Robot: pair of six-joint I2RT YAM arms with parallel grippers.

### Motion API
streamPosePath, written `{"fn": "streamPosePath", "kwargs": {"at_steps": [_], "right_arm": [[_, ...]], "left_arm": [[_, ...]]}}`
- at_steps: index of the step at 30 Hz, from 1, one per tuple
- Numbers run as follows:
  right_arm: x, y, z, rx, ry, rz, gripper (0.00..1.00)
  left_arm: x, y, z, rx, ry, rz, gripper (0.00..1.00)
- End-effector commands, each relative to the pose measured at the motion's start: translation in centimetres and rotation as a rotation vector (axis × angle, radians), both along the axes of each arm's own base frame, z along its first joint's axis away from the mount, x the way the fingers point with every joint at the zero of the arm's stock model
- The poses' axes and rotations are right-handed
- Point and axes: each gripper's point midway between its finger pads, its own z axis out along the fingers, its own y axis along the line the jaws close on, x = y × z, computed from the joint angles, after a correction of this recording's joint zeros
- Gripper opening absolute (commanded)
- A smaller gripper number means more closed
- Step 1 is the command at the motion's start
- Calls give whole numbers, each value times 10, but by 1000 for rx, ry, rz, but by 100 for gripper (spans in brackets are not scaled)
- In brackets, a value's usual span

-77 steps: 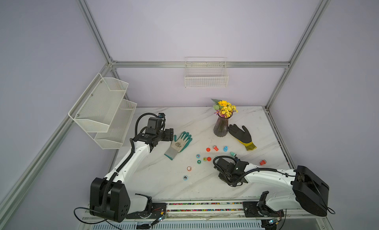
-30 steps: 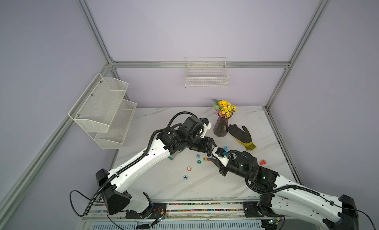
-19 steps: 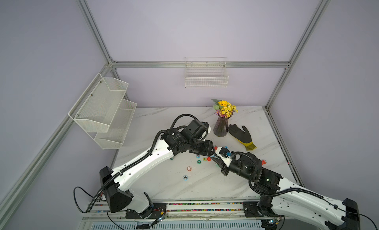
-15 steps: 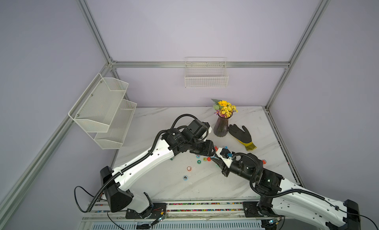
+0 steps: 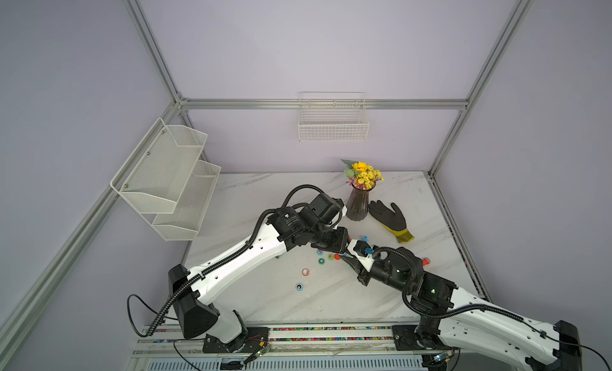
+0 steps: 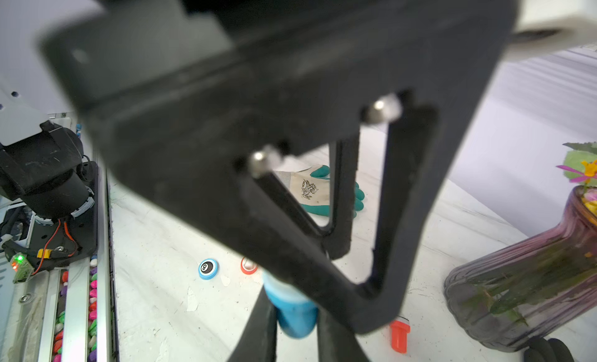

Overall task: Close the stamp cap
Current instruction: Pick up the stamp from the center of the board.

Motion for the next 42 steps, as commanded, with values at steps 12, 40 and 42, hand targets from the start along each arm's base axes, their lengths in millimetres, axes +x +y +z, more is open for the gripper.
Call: {"fn": "streamPosePath", "kwargs": {"at_steps": [12, 40, 42], "right_arm": [[-8, 11, 12, 11, -94, 96, 3], [-15, 11, 27, 60, -138, 125, 8], [-16, 9, 32, 71, -142, 122, 19]], "left_arm": [[-24, 6, 7, -14, 21, -74, 38], [-8, 6, 13, 12, -66, -59, 21], [-8, 8, 18, 6, -84, -62, 18]]}}
